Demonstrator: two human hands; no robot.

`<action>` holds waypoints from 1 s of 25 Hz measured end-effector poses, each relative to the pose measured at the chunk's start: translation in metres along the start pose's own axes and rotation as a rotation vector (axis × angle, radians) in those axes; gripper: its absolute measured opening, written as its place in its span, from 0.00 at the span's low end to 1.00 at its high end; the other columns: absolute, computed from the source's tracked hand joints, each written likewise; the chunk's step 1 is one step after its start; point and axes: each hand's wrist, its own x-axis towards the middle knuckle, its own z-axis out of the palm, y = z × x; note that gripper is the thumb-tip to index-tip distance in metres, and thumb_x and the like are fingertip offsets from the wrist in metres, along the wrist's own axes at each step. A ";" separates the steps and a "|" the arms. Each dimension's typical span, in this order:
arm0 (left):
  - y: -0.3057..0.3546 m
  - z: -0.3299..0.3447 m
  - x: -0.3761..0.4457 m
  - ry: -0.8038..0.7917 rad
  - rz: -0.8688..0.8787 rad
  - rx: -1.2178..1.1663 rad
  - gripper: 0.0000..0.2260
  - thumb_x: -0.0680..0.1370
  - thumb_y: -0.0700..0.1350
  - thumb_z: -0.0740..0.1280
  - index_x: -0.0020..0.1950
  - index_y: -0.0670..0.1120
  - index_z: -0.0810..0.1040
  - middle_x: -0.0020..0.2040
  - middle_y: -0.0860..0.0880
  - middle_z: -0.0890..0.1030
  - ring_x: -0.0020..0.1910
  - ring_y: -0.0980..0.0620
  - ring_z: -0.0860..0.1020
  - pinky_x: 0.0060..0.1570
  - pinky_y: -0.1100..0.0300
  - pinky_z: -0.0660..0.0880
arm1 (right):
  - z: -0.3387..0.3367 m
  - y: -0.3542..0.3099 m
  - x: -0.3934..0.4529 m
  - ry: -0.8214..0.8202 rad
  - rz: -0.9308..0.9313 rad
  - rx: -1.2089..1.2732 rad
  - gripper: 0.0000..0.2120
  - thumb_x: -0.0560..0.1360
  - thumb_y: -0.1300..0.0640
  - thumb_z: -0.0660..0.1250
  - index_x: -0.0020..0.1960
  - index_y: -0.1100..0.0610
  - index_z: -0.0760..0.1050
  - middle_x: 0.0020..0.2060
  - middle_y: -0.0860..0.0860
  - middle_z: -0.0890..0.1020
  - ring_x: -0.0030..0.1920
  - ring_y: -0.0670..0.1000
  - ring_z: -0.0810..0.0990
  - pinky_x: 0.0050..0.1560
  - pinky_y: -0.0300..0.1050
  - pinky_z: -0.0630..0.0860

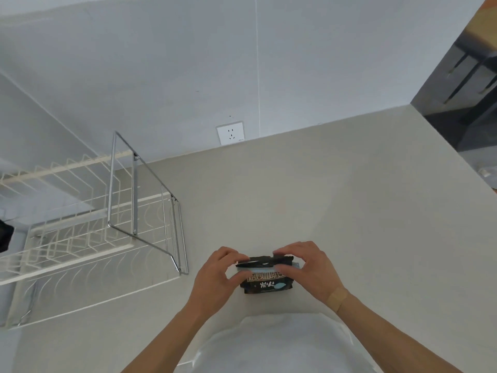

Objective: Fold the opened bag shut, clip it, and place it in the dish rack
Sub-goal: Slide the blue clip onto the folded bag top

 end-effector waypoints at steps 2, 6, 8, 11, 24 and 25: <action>-0.008 -0.005 -0.006 0.021 -0.048 -0.053 0.09 0.72 0.47 0.75 0.52 0.54 0.82 0.48 0.57 0.79 0.46 0.58 0.78 0.47 0.61 0.75 | 0.004 -0.014 0.008 -0.051 -0.078 -0.105 0.10 0.69 0.46 0.73 0.50 0.42 0.83 0.46 0.37 0.83 0.52 0.42 0.72 0.53 0.37 0.69; -0.011 -0.007 -0.012 0.055 -0.070 -0.144 0.09 0.72 0.47 0.75 0.50 0.58 0.82 0.45 0.58 0.82 0.44 0.57 0.79 0.44 0.62 0.76 | 0.018 -0.037 0.019 -0.094 -0.301 -0.281 0.08 0.69 0.46 0.73 0.48 0.44 0.84 0.42 0.41 0.85 0.47 0.46 0.74 0.46 0.40 0.68; -0.010 -0.007 -0.012 0.057 -0.110 -0.219 0.08 0.72 0.48 0.75 0.48 0.60 0.83 0.44 0.59 0.82 0.44 0.56 0.80 0.44 0.64 0.76 | 0.026 -0.045 0.021 -0.082 -0.370 -0.320 0.08 0.69 0.46 0.73 0.47 0.44 0.84 0.40 0.41 0.85 0.44 0.47 0.75 0.43 0.40 0.69; -0.008 -0.002 -0.011 0.037 -0.142 -0.312 0.07 0.72 0.49 0.74 0.49 0.58 0.84 0.45 0.57 0.84 0.44 0.57 0.82 0.45 0.66 0.76 | 0.032 -0.050 0.021 -0.085 -0.347 -0.316 0.06 0.70 0.47 0.73 0.46 0.43 0.83 0.39 0.39 0.84 0.42 0.45 0.76 0.41 0.40 0.73; -0.015 0.007 -0.011 0.027 -0.180 -0.298 0.06 0.73 0.54 0.71 0.49 0.59 0.82 0.44 0.58 0.85 0.48 0.59 0.81 0.47 0.55 0.78 | 0.032 -0.053 0.019 -0.107 -0.162 -0.156 0.05 0.70 0.52 0.73 0.38 0.43 0.82 0.34 0.35 0.82 0.49 0.39 0.75 0.44 0.39 0.72; -0.016 0.007 -0.011 0.026 -0.170 -0.277 0.07 0.74 0.55 0.70 0.50 0.59 0.82 0.45 0.57 0.84 0.49 0.59 0.80 0.47 0.53 0.79 | 0.032 -0.052 0.019 -0.112 -0.160 -0.151 0.05 0.70 0.53 0.73 0.38 0.43 0.82 0.34 0.35 0.81 0.49 0.39 0.75 0.45 0.41 0.72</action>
